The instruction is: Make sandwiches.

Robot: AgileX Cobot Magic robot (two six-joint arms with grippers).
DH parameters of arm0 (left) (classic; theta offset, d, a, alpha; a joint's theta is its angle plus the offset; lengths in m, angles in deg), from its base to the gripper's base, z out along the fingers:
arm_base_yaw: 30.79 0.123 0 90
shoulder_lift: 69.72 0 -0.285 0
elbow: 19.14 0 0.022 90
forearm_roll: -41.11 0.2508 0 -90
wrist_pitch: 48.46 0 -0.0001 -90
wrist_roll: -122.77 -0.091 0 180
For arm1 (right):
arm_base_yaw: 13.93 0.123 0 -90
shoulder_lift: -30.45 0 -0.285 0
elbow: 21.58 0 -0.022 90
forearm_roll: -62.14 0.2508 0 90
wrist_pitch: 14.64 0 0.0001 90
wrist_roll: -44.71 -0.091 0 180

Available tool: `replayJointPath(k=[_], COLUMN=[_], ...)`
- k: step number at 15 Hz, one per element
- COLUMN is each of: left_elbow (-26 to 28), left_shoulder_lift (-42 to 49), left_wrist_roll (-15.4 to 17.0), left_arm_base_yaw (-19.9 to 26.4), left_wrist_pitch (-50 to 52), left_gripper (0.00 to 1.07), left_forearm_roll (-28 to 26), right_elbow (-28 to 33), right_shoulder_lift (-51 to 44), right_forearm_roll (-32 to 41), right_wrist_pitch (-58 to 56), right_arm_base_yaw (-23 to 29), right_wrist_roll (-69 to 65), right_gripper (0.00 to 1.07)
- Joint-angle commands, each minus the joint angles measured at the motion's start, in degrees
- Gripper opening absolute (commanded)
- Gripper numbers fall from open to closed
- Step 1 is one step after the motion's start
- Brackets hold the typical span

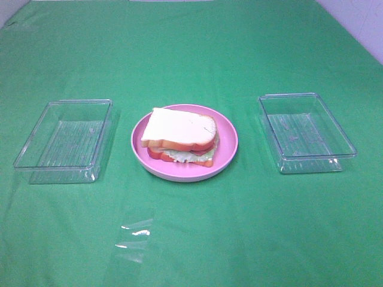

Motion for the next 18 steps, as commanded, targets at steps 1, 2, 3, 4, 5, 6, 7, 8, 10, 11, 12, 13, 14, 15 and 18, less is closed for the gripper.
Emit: replayJointPath(k=[1, 2, 3, 4, 5, 6, 7, 8, 10, 11, 12, 13, 14, 15, 18], left_elbow=[-0.17, -0.17, -0.17, -0.17, -0.17, -0.17, -0.17, -0.17, -0.17, -0.17, -0.17, -0.17, -0.17, -0.17, -0.17], left_shoulder_lift=[0.8, 0.8, 0.8, 0.8, 0.8, 0.8, 0.8, 0.8, 0.8, 0.8, 0.8, 0.8, 0.8, 0.8, 0.8], left_wrist_roll=[0.23, 0.23, 0.23, 0.23, 0.23, 0.23, 0.23, 0.23, 0.23, 0.23, 0.23, 0.23, 0.23, 0.23, 0.23], left_arm_base_yaw=[-0.23, -0.23, -0.23, -0.23, -0.23, -0.23, -0.23, -0.23, -0.23, -0.23, -0.23, -0.23, -0.23, -0.23, -0.23], left_wrist_pitch=[0.52, 0.52, 0.52, 0.52, 0.52, 0.52, 0.52, 0.52, 0.52, 0.52, 0.52, 0.52, 0.52, 0.52, 0.52], left_gripper=[0.98, 0.98, 0.98, 0.98, 0.98, 0.98, 0.98, 0.98, 0.98, 0.98, 0.98, 0.98, 0.98, 0.98, 0.98], left_forearm_roll=[-0.52, -0.52, -0.52, -0.52, -0.52, -0.52, -0.52, -0.52, -0.52, -0.52, -0.57, -0.57, -0.57, -0.57, -0.57], right_elbow=[0.17, 0.17, 0.17, 0.17, 0.17, 0.17, 0.17, 0.17, 0.17, 0.17, 0.17, 0.17, 0.17, 0.17, 0.17], right_shoulder_lift=[-1.72, -1.72, -1.72, -1.78, -1.83, -1.83, -1.83, -1.83, -1.83, -1.78, -1.78, -1.78, -1.78, -1.78, -1.78], right_forearm_roll=[0.06, 0.06, 0.06, 0.0, 0.06, 0.11, 0.0, 0.0, 0.11, 0.11, 0.11, 0.06, 0.06, 0.06, 0.06], right_wrist_pitch=[0.34, 0.34, 0.4, 0.4, 0.4, 0.4, 0.4, 0.4, 0.4, 0.4, 0.4, 0.4, 0.4, 0.4, 0.4], right_arm_base_yaw=[0.0, -0.11, -0.34, -3.61, -4.81, -4.58, -4.58, -4.58, -4.58, -4.58, -4.58, -4.58, -4.58, -4.58, -4.58], right_wrist_roll=[0.17, 0.17, 0.17, 0.17, 0.17, 0.17, 0.17, 0.17, 0.17, 0.17, 0.17, 0.17, 0.17, 0.17, 0.17], right_gripper=[0.88, 0.88, 0.88, 0.88, 0.88, 0.88, 0.88, 0.88, 0.88, 0.88, 0.88, 0.88, 0.88, 0.88, 0.88])
